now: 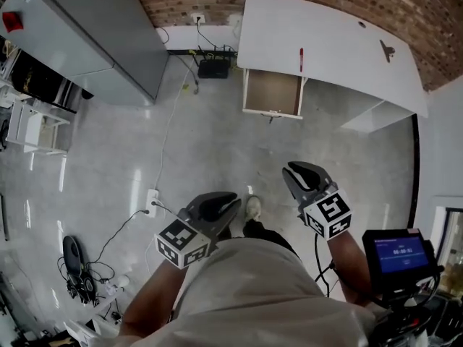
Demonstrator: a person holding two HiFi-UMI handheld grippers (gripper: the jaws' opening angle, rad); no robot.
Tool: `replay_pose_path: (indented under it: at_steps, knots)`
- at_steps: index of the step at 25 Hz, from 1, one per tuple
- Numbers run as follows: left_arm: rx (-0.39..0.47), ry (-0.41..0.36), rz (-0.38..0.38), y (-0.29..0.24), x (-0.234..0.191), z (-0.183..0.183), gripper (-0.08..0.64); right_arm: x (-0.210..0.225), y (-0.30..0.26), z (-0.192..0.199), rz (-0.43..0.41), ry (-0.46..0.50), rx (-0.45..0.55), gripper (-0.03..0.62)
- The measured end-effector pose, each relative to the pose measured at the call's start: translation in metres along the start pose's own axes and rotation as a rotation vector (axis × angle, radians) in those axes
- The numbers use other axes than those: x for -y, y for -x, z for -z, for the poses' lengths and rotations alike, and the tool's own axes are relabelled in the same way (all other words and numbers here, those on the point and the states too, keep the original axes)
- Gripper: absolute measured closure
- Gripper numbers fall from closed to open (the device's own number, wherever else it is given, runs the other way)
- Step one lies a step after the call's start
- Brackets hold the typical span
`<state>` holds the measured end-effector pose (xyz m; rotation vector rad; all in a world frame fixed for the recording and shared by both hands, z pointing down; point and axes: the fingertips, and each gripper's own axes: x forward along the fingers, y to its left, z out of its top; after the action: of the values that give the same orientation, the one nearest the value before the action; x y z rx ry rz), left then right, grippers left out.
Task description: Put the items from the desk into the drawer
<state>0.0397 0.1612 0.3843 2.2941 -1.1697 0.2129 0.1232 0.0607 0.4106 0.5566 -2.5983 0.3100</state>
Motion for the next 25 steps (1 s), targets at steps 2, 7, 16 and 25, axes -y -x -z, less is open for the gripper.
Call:
replay_pose_path:
  at_steps: [2,7,16,25]
  knots:
    - [-0.002,-0.008,0.025,0.001,-0.002,-0.009,0.505,0.006,-0.001,-0.001,0.033,-0.02,-0.011,0.538]
    - [-0.03,-0.04,0.095,-0.001,-0.04,-0.035,0.505,0.031,-0.025,-0.024,0.118,-0.054,-0.028,0.538]
    - [-0.104,-0.118,0.179,-0.016,-0.175,-0.089,0.505,0.14,-0.124,-0.045,0.342,-0.128,-0.091,0.538]
    - [-0.143,-0.059,0.133,-0.071,-0.228,-0.114,0.505,0.289,-0.179,-0.029,0.439,-0.216,-0.186,0.538]
